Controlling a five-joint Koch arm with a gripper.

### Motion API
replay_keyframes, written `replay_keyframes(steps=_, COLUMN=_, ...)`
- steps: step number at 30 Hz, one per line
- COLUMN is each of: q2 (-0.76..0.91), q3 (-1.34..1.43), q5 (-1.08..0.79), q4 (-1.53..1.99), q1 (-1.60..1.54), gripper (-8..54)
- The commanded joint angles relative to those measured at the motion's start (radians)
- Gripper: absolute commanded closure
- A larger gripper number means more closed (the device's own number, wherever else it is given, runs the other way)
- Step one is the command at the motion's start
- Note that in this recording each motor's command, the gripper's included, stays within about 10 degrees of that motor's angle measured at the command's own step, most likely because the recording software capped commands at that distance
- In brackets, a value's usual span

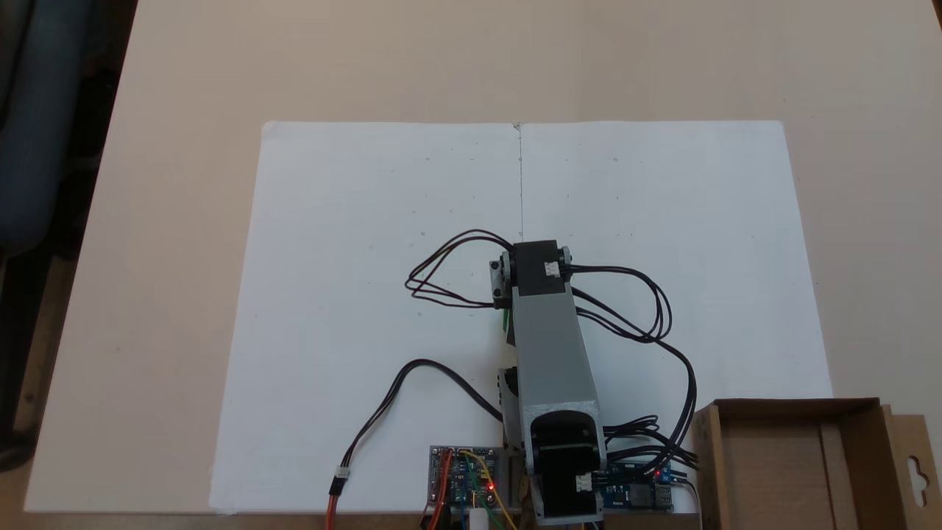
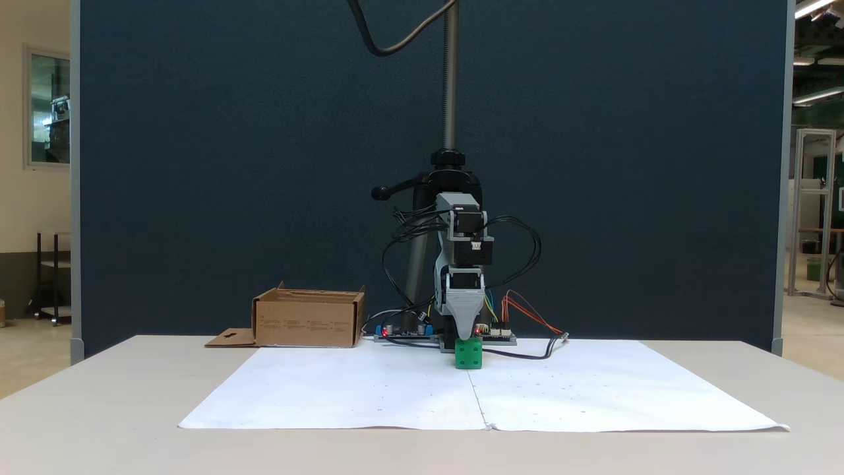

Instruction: Grasp a green dice and put it in the bin.

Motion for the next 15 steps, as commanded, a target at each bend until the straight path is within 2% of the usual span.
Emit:
replay_keyframes(steps=1, q2=0.006, q3=0.002, q5=0.063, q4=-0.035, q1=-0.012, gripper=0.5)
replay_keyframes(steps=15, q2=0.006, q3=0.021, q5=0.075, q4=-0.051, q1=-0.011, gripper=0.5)
